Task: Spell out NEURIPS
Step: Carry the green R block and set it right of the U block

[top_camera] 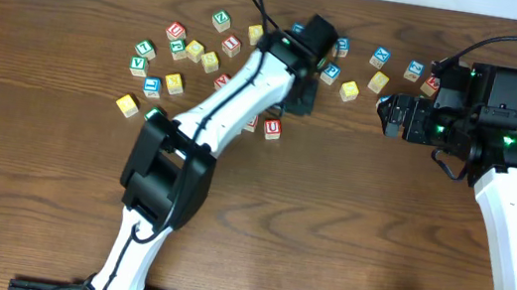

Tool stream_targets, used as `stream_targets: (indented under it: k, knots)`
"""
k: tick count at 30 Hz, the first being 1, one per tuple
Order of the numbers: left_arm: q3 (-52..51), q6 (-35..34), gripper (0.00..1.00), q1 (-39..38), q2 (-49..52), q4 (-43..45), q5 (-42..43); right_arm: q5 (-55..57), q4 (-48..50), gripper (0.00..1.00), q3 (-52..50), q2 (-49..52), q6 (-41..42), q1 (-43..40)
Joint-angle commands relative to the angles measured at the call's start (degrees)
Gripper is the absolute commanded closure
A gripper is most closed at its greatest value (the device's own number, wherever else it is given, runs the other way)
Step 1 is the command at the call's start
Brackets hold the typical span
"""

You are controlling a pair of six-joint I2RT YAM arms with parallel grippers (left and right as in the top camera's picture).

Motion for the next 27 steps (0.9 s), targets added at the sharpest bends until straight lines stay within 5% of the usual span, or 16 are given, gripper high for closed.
stream_targets:
  k: [1, 27]
  knots:
    - [-0.3, -3.6, 0.67, -1.9, -0.2, -1.5, -0.5, -0.1, -0.6, 0.01, 1.1, 0.6, 0.7, 0.3]
    - [-13.0, -7.0, 0.66, -2.7, 0.1, 13.0, -3.8, -0.1, -1.1, 0.01, 1.1, 0.7, 0.7, 0.3]
